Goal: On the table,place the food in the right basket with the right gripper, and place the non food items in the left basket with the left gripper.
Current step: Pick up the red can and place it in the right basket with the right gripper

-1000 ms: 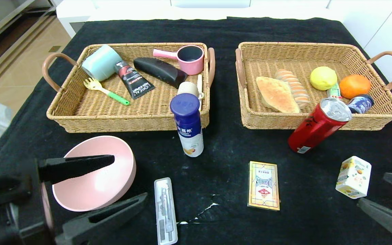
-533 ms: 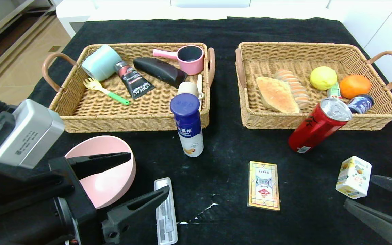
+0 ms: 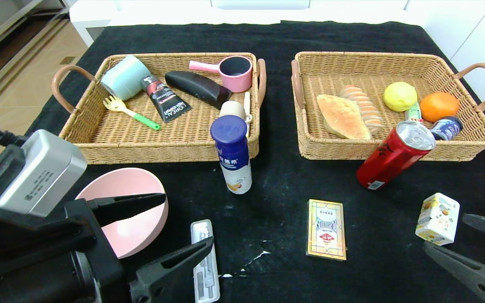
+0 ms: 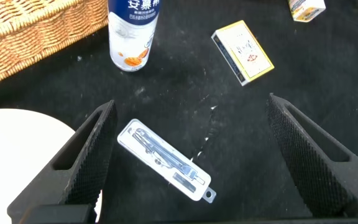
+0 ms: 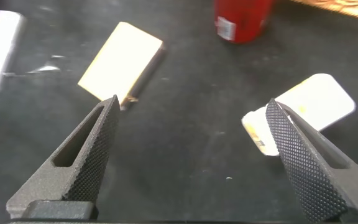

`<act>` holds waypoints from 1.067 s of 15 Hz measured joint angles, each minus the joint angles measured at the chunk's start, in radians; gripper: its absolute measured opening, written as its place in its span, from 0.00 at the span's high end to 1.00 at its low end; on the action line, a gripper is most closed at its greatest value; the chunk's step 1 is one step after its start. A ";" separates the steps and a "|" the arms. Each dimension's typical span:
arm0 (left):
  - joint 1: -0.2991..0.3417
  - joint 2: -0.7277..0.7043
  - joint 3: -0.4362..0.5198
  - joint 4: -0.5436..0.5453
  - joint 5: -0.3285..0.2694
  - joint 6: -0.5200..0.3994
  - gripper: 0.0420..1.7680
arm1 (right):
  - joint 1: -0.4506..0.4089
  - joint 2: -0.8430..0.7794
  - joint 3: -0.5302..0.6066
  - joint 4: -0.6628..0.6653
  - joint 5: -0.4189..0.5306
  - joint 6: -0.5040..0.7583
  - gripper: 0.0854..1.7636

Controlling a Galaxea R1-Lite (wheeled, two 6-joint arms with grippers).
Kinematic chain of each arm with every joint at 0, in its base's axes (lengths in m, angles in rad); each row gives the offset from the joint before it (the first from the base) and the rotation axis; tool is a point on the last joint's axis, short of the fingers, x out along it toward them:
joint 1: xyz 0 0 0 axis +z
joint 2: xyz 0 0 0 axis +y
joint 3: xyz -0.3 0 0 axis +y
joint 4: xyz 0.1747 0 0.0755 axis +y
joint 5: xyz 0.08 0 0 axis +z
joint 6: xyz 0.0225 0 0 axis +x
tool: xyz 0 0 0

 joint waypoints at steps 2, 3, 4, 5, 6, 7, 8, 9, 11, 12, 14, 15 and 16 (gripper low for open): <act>0.000 0.000 0.001 0.002 0.000 0.000 0.03 | 0.037 0.032 -0.008 -0.026 -0.034 -0.006 0.03; 0.000 0.000 0.001 0.002 0.001 0.000 0.03 | 0.052 0.055 -0.011 -0.058 -0.046 -0.006 0.03; -0.001 -0.001 0.001 0.001 0.001 0.000 0.03 | 0.066 0.084 -0.017 -0.107 -0.072 -0.006 0.03; 0.000 -0.003 0.001 0.002 0.002 0.000 0.03 | 0.081 0.122 -0.025 -0.175 -0.124 -0.005 0.03; -0.001 -0.005 0.001 0.002 0.001 0.000 0.03 | 0.095 0.161 -0.034 -0.251 -0.179 -0.006 0.03; -0.001 -0.007 0.001 0.002 0.001 0.000 0.03 | 0.106 0.200 -0.045 -0.313 -0.230 -0.005 0.03; -0.001 -0.010 0.000 0.002 0.001 0.000 0.03 | 0.114 0.237 -0.055 -0.359 -0.284 -0.004 0.03; -0.002 -0.013 0.000 0.002 0.001 0.000 0.03 | 0.118 0.263 -0.063 -0.372 -0.315 -0.001 0.03; -0.002 -0.020 -0.001 0.004 0.000 0.001 0.03 | 0.122 0.295 -0.080 -0.389 -0.333 0.006 0.03; -0.002 -0.023 -0.001 0.004 0.000 0.001 0.03 | 0.121 0.309 -0.089 -0.404 -0.336 0.013 0.03; -0.005 -0.029 -0.002 0.004 0.001 0.001 0.03 | 0.115 0.339 -0.104 -0.442 -0.365 0.026 0.03; -0.012 -0.034 -0.003 0.004 0.001 0.001 0.03 | 0.112 0.354 -0.111 -0.470 -0.377 0.027 0.03; -0.016 -0.037 -0.003 0.004 0.001 0.001 0.03 | 0.109 0.368 -0.114 -0.482 -0.380 0.029 0.03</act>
